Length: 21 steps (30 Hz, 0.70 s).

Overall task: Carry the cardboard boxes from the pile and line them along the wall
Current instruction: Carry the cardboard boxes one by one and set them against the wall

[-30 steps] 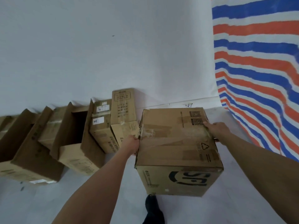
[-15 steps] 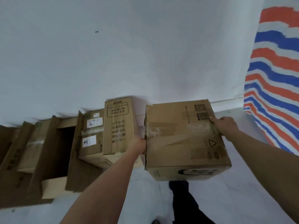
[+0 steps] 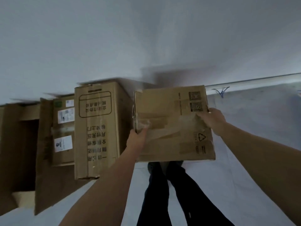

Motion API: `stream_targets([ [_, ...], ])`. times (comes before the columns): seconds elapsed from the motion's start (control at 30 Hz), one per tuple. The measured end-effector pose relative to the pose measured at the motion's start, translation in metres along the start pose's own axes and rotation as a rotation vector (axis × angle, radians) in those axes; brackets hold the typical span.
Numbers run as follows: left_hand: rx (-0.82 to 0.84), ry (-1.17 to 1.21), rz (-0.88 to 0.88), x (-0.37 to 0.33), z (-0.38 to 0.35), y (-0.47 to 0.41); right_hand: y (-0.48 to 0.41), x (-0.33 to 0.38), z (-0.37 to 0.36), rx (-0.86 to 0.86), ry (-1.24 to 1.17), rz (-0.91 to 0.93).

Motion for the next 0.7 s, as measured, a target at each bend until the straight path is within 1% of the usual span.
stream_targets([
  [0.07,0.015,0.055,-0.002,0.006,-0.004,-0.042,-0.037,0.0,-0.019,0.039,-0.029,-0.014],
  [0.17,0.059,0.098,0.042,0.017,-0.013,-0.1,-0.092,-0.003,-0.05,0.118,-0.074,-0.086],
  [0.23,0.077,0.136,0.069,0.02,-0.019,-0.129,-0.121,0.001,-0.07,0.186,-0.017,-0.1],
  [0.3,0.056,0.166,0.1,0.035,-0.024,-0.178,-0.164,-0.003,-0.095,0.209,0.012,-0.135],
  [0.33,0.034,0.171,0.076,0.025,-0.02,-0.182,-0.168,0.007,-0.095,0.213,0.004,-0.122],
  [0.4,0.027,0.194,0.08,0.033,-0.02,-0.213,-0.196,0.006,-0.116,0.224,-0.003,-0.129],
  [0.47,-0.027,0.214,0.081,0.039,-0.012,-0.236,-0.22,0.009,-0.132,0.227,-0.009,-0.092],
  [0.53,-0.136,0.233,0.063,0.043,0.001,-0.261,-0.239,0.011,-0.147,0.215,-0.058,-0.072],
  [0.6,-0.226,0.24,0.014,0.041,0.012,-0.272,-0.249,0.013,-0.157,0.242,-0.107,-0.076],
  [0.7,-0.252,0.163,-0.029,0.04,0.015,-0.271,-0.249,0.01,-0.161,0.282,-0.096,-0.051],
])
Point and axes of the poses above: each hand's wrist, its own y-axis away from the middle knuckle, its own z-axis out of the back of the hand, x = y × z, the point moved 9 cm from there along -y, towards the middle knuckle, and after that the axes turned 9 degrees about x, right-handed, at the moved point
